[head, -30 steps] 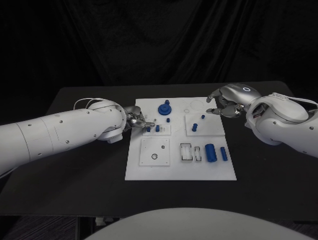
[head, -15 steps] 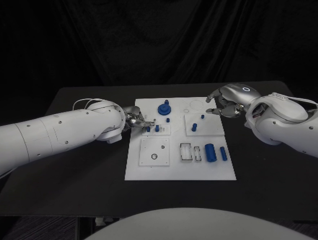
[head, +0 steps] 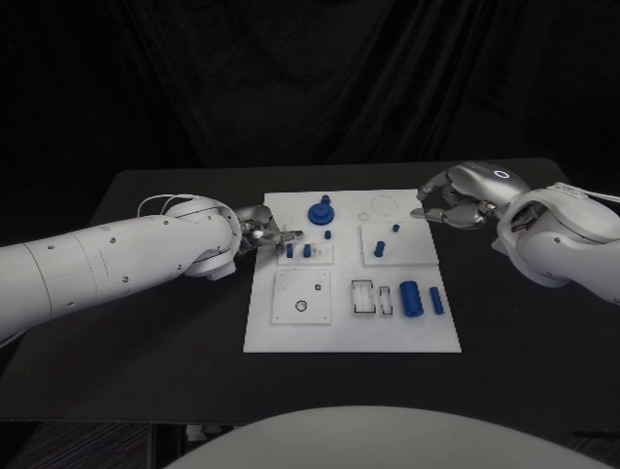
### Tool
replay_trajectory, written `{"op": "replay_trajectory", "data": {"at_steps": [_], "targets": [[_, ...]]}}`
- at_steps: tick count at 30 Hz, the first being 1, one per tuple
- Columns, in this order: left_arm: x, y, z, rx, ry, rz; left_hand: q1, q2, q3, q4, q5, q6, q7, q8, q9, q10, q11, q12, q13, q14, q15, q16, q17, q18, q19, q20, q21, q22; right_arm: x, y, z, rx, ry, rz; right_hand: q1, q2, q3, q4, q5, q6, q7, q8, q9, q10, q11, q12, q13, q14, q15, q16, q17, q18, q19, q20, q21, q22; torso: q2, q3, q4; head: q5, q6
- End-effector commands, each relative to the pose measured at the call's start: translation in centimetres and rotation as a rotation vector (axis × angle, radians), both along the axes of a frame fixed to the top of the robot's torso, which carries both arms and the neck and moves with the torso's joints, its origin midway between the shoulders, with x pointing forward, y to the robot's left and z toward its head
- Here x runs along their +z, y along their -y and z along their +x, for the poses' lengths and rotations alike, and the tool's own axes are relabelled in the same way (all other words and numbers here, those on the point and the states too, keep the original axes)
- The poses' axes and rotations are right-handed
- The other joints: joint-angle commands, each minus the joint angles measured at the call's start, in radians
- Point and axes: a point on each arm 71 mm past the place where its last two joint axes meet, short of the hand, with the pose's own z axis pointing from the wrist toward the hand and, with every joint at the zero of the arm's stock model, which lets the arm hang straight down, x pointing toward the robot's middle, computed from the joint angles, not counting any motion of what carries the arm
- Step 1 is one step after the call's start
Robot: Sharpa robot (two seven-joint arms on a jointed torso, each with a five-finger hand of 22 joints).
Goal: Assemble the parts on the task board
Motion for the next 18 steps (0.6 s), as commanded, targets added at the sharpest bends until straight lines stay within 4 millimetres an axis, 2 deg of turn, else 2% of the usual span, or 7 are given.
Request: {"op": "replay_trajectory", "data": {"at_steps": [1, 3, 10, 12, 14, 15, 18], "targets": [[0.3, 0.3, 0.0, -0.012, 0.034, -0.043, -0.009, 0.003, -0.006, -0.001, -0.003, 0.003, -0.002, 0.004, 0.001, 0.104, -0.003, 0.004, 0.263, 0.104, -0.005, 0.002, 0.263, -0.002, 0.003, 0.0, -0.003, 0.164, 1.1, 1.4, 0.1, -0.052, -0.031, 0.31, -0.159, 0.02, -0.067, -0.002, -0.026, 0.037, -0.003, 0.009, 0.0, 0.019, 0.004, 0.006, 0.188, 0.064, 0.006, 0.01, 0.149, 0.009, 0.01, -0.003, 0.014, 0.169, 0.0, 0.0001, 0.0007, 0.003, 0.0], [0.2, 0.3, 0.0, -0.011, 0.032, -0.042, -0.005, 0.006, -0.009, -0.003, 0.004, 0.001, -0.001, 0.004, 0.003, 0.104, -0.003, 0.004, 0.263, 0.104, -0.005, 0.002, 0.263, -0.001, 0.002, 0.0, -0.004, 0.164, 1.2, 2.3, 0.2, -0.084, -0.073, 0.428, -0.235, 0.037, -0.119, 0.003, -0.016, 0.066, -0.005, 0.018, 0.002, 0.024, 0.01, 0.012, 0.192, 0.067, 0.012, 0.025, 0.16, 0.005, 0.015, 0.0, 0.033, 0.174, 0.0, -0.0002, 0.0011, 0.003, 0.0], [0.2, 0.2, 0.1, -0.006, 0.026, -0.033, 0.036, 0.007, -0.022, -0.008, 0.028, -0.014, 0.002, -0.007, 0.003, 0.104, 0.0, 0.004, 0.263, 0.104, -0.003, 0.002, 0.263, 0.0, 0.0, 0.001, -0.009, 0.164, 1.2, 4.2, 0.6, -0.15, -0.159, 0.645, -0.238, 0.066, -0.175, 0.0, -0.015, 0.085, 0.001, 0.017, -0.002, 0.012, 0.02, 0.004, 0.186, 0.061, 0.022, 0.019, 0.157, 0.007, 0.007, 0.01, 0.026, 0.172, 0.0, -0.0012, 0.0005, -0.001, 0.0], [0.1, 0.3, 0.2, -0.005, 0.023, -0.03, 0.061, 0.005, -0.024, -0.012, 0.039, -0.017, 0.002, -0.011, 0.002, 0.104, 0.0, 0.004, 0.263, 0.104, -0.002, 0.002, 0.263, -0.001, 0.0, 0.002, -0.01, 0.165, 1.2, 4.3, 0.6, -0.149, -0.154, 0.655, -0.199, 0.069, -0.181, -0.005, 0.007, 0.091, 0.002, 0.018, -0.002, 0.013, 0.022, 0.006, 0.187, 0.061, 0.023, 0.022, 0.158, 0.007, 0.006, 0.012, 0.028, 0.173, 0.0, -0.0028, 0.0036, -0.005, 0.0], [0.1, 0.3, 0.2, -0.004, 0.019, -0.025, 0.092, 0.002, -0.026, -0.016, 0.05, -0.02, 0.003, -0.016, 0.0, 0.104, 0.001, 0.004, 0.263, 0.104, -0.001, 0.002, 0.263, 0.0, 0.0, 0.003, -0.012, 0.165, 1.4, 4.2, 0.7, -0.134, -0.13, 0.634, -0.072, 0.068, -0.16, -0.05, 0.137, 0.103, -0.004, 0.019, -0.004, 0.014, 0.018, 0.008, 0.188, 0.062, 0.019, 0.028, 0.162, 0.007, 0.006, 0.01, 0.031, 0.173, 0.001, -0.0021, 0.0018, -0.003, 0.0], [0.1, 0.4, 0.2, -0.003, 0.016, -0.022, 0.096, 0.001, -0.027, -0.016, 0.051, -0.02, 0.003, -0.017, 0.0, 0.104, 0.001, 0.004, 0.263, 0.104, -0.001, 0.002, 0.263, 0.0, 0.0, 0.003, -0.012, 0.165, 1.4, 4.1, 0.7, -0.125, -0.118, 0.616, -0.034, 0.067, -0.156, -0.058, 0.168, 0.107, -0.005, 0.019, -0.005, 0.015, 0.017, 0.009, 0.188, 0.063, 0.018, 0.029, 0.163, 0.007, 0.006, 0.01, 0.034, 0.173, 0.0, -0.0017, 0.0006, -0.001, 0.0], [0.0, 0.5, 0.2, -0.001, 0.004, -0.01, 0.119, -0.003, -0.03, -0.02, 0.054, -0.021, 0.003, -0.02, -0.001, 0.104, 0.001, 0.004, 0.263, 0.104, -0.001, 0.002, 0.263, -0.001, 0.001, 0.003, -0.011, 0.167, 1.6, 3.6, 0.9, -0.083, -0.07, 0.524, 0.067, 0.06, -0.156, -0.072, 0.208, 0.116, -0.006, 0.015, -0.011, 0.016, 0.013, 0.009, 0.188, 0.063, 0.016, 0.03, 0.163, 0.006, 0.009, 0.007, 0.04, 0.174, -0.001, -0.0014, -0.0008, 0.0, 0.0]]}}
